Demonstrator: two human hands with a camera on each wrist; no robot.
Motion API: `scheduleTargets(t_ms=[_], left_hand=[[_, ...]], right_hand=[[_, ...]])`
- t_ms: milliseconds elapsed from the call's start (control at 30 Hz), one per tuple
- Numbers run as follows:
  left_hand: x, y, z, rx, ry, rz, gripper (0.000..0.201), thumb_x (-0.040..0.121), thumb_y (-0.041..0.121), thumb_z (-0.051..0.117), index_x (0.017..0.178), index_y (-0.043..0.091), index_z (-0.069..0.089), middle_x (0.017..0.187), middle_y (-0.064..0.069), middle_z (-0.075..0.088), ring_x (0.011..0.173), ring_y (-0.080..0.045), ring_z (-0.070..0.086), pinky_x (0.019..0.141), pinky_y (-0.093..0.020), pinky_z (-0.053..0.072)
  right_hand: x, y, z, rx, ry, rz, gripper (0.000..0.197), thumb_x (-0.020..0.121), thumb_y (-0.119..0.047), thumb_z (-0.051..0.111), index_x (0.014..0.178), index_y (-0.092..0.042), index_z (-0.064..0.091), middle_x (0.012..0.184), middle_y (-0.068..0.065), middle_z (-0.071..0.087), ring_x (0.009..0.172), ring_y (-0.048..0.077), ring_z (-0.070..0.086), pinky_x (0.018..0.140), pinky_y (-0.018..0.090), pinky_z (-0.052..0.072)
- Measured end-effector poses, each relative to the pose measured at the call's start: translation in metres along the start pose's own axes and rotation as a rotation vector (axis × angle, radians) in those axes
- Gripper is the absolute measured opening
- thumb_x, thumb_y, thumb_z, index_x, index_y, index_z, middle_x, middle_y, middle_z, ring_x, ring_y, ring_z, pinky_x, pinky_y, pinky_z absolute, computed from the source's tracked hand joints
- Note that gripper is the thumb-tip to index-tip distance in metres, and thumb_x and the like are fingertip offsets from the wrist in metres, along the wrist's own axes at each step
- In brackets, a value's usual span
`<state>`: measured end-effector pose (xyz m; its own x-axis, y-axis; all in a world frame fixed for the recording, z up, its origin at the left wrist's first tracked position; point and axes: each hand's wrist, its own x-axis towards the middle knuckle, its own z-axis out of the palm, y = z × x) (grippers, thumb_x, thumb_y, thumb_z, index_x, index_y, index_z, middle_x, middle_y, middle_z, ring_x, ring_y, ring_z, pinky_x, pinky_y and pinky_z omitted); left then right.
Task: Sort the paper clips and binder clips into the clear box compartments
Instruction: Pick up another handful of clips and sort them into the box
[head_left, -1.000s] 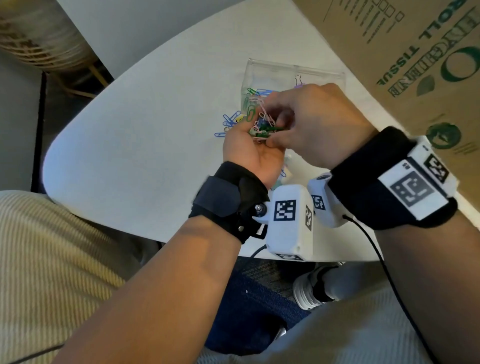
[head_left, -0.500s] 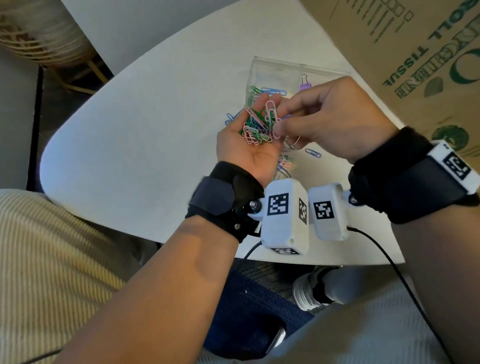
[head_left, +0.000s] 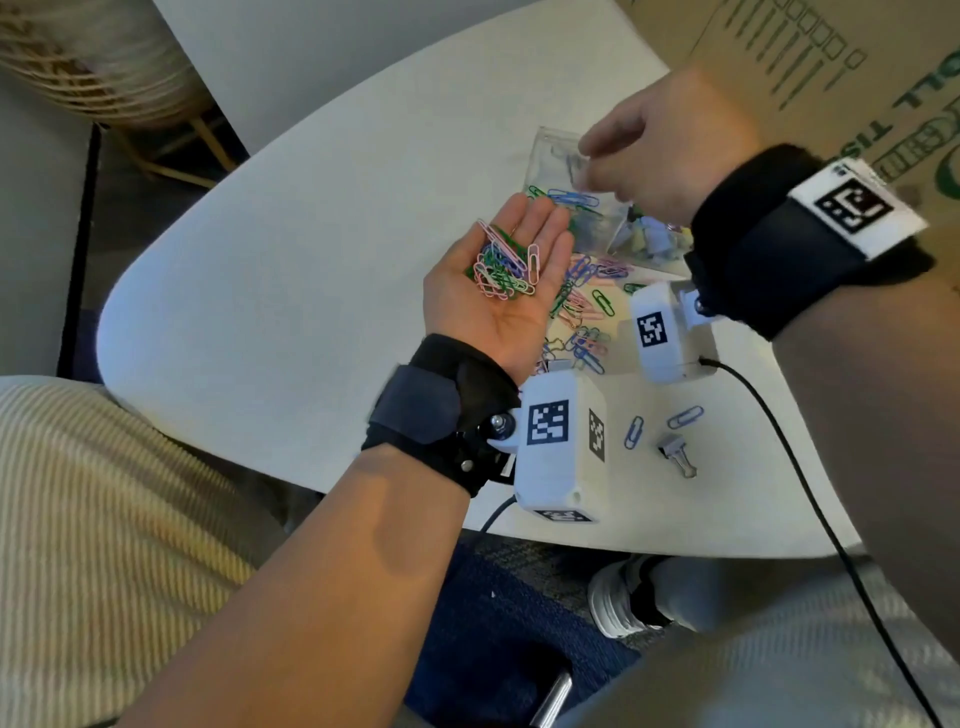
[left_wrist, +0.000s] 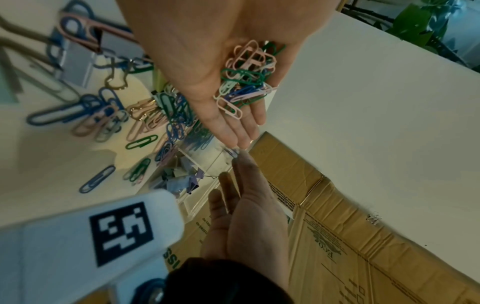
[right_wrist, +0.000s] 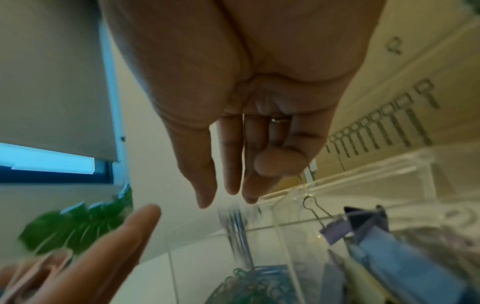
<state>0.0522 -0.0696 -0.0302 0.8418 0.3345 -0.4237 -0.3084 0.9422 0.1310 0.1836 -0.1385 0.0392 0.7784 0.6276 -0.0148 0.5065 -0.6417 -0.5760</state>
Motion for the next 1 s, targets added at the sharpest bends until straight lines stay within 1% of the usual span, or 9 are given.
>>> scheduleTargets(t_ms=[100, 267, 400, 567, 667, 733, 800, 900, 1000], left_hand=[[0.001, 0.001, 0.000, 0.018, -0.011, 0.010, 0.037, 0.100, 0.023, 0.033, 0.104, -0.002, 0.060, 0.101, -0.019, 0.065, 0.113, -0.027, 0.055, 0.094, -0.039, 0.045], [0.001, -0.004, -0.001, 0.071, 0.001, 0.055, 0.035, 0.099, 0.023, 0.035, 0.114, 0.002, 0.059, 0.096, -0.014, 0.066, 0.087, -0.026, 0.063, 0.081, -0.034, 0.052], [-0.003, -0.012, -0.001, 0.082, 0.014, 0.009, 0.033, 0.098, 0.025, 0.036, 0.098, 0.003, 0.061, 0.082, -0.011, 0.063, 0.079, -0.023, 0.060, 0.083, -0.031, 0.048], [-0.003, -0.014, 0.001, 0.093, -0.001, 0.026, 0.037, 0.100, 0.026, 0.031, 0.101, 0.003, 0.060, 0.093, -0.017, 0.064, 0.090, -0.028, 0.062, 0.095, -0.039, 0.043], [0.000, -0.014, 0.002, 0.106, -0.004, 0.024, 0.037, 0.100, 0.025, 0.030, 0.109, 0.003, 0.058, 0.105, -0.016, 0.062, 0.101, -0.028, 0.061, 0.082, -0.036, 0.050], [0.001, -0.015, 0.000, 0.106, -0.009, 0.026, 0.037, 0.100, 0.025, 0.029, 0.109, 0.004, 0.058, 0.102, -0.015, 0.063, 0.092, -0.027, 0.060, 0.071, -0.031, 0.048], [0.002, -0.016, -0.001, 0.079, -0.001, 0.025, 0.037, 0.100, 0.024, 0.030, 0.111, 0.002, 0.058, 0.095, -0.015, 0.064, 0.084, -0.025, 0.058, 0.076, -0.032, 0.046], [0.001, -0.015, -0.002, 0.048, -0.006, -0.001, 0.039, 0.100, 0.022, 0.032, 0.110, -0.002, 0.059, 0.108, -0.017, 0.067, 0.103, -0.026, 0.061, 0.092, -0.038, 0.046], [0.000, -0.014, -0.003, 0.040, -0.005, -0.027, 0.040, 0.100, 0.023, 0.031, 0.111, -0.003, 0.059, 0.122, -0.015, 0.059, 0.113, -0.025, 0.055, 0.095, -0.040, 0.044]], right_hand=[[-0.007, -0.007, -0.001, -0.086, 0.004, -0.078, 0.024, 0.080, -0.027, 0.073, 0.103, -0.023, 0.073, 0.098, -0.002, 0.071, 0.092, 0.014, 0.063, 0.080, 0.024, 0.048], [-0.047, -0.024, 0.000, -0.117, -0.197, -0.189, 0.014, 0.077, -0.033, 0.075, 0.090, -0.026, 0.074, 0.077, -0.014, 0.067, 0.067, -0.003, 0.057, 0.059, 0.009, 0.041], [-0.061, -0.022, 0.021, -0.250, -0.227, -0.256, 0.020, 0.080, -0.034, 0.070, 0.099, -0.027, 0.071, 0.086, -0.005, 0.069, 0.085, 0.016, 0.063, 0.076, 0.029, 0.047], [-0.064, -0.012, 0.028, -0.076, -0.138, -0.156, 0.012, 0.081, -0.019, 0.069, 0.090, -0.023, 0.075, 0.082, -0.003, 0.072, 0.081, 0.013, 0.067, 0.080, 0.026, 0.051], [-0.064, -0.006, 0.025, 0.232, -0.177, -0.029, 0.010, 0.080, -0.010, 0.073, 0.084, -0.017, 0.077, 0.068, 0.000, 0.070, 0.060, 0.010, 0.063, 0.070, 0.033, 0.059], [-0.064, -0.004, 0.021, 0.436, -0.194, 0.036, 0.013, 0.079, -0.003, 0.074, 0.077, -0.016, 0.075, 0.062, 0.010, 0.068, 0.053, 0.016, 0.059, 0.062, 0.037, 0.058], [-0.060, -0.002, 0.015, 0.544, -0.148, 0.052, 0.015, 0.079, 0.000, 0.074, 0.076, -0.016, 0.074, 0.060, 0.011, 0.067, 0.052, 0.019, 0.057, 0.056, 0.032, 0.055], [-0.041, -0.002, 0.006, 0.571, 0.015, 0.053, 0.009, 0.078, -0.003, 0.075, 0.080, -0.011, 0.072, 0.058, 0.006, 0.064, 0.047, 0.015, 0.054, 0.048, 0.025, 0.048], [-0.016, 0.001, 0.006, 0.415, 0.132, 0.026, 0.008, 0.075, -0.016, 0.077, 0.082, -0.020, 0.074, 0.064, -0.004, 0.066, 0.055, 0.009, 0.057, 0.058, 0.025, 0.051]])
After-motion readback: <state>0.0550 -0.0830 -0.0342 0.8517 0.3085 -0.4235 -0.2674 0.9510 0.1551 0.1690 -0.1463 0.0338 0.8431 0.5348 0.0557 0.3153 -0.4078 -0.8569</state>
